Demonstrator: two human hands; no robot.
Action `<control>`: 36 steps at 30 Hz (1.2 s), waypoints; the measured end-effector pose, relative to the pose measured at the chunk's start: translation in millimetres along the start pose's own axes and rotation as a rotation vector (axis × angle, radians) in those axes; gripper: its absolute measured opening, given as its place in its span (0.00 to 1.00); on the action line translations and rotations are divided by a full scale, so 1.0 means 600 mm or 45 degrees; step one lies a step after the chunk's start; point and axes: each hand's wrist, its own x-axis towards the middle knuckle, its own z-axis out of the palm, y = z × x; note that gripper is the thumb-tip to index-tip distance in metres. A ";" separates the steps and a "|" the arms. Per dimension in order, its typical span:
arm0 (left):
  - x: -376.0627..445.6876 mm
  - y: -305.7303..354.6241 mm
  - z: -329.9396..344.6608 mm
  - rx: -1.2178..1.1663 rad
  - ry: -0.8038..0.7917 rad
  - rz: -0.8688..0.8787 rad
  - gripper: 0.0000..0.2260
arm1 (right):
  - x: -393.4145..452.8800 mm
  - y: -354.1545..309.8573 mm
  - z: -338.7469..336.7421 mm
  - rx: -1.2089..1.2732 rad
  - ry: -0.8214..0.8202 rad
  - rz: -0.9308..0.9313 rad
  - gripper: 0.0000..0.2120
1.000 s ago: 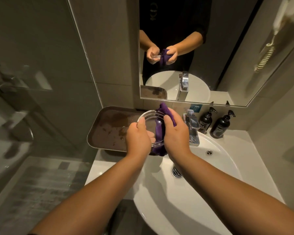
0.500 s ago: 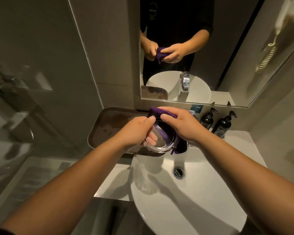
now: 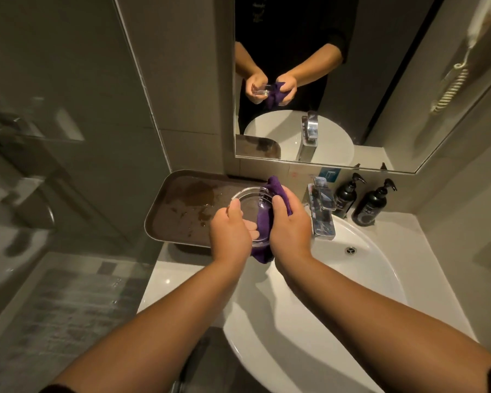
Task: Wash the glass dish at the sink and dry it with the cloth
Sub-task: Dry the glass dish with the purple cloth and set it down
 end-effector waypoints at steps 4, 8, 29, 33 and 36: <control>-0.006 -0.031 -0.017 0.046 -0.073 -0.047 0.16 | -0.009 0.022 -0.006 -0.036 -0.099 0.037 0.13; 0.009 -0.049 -0.064 0.139 -0.192 -0.038 0.16 | -0.006 0.018 -0.022 -0.345 -0.389 -0.015 0.11; 0.041 -0.221 -0.276 0.997 0.058 0.087 0.21 | -0.073 0.137 0.146 -1.133 -0.944 -0.033 0.14; 0.070 -0.244 -0.293 1.060 0.035 0.032 0.22 | -0.070 0.153 0.189 -1.226 -1.049 0.041 0.13; 0.096 -0.267 -0.298 1.086 0.037 -0.014 0.23 | -0.068 0.166 0.219 -1.317 -1.079 0.089 0.13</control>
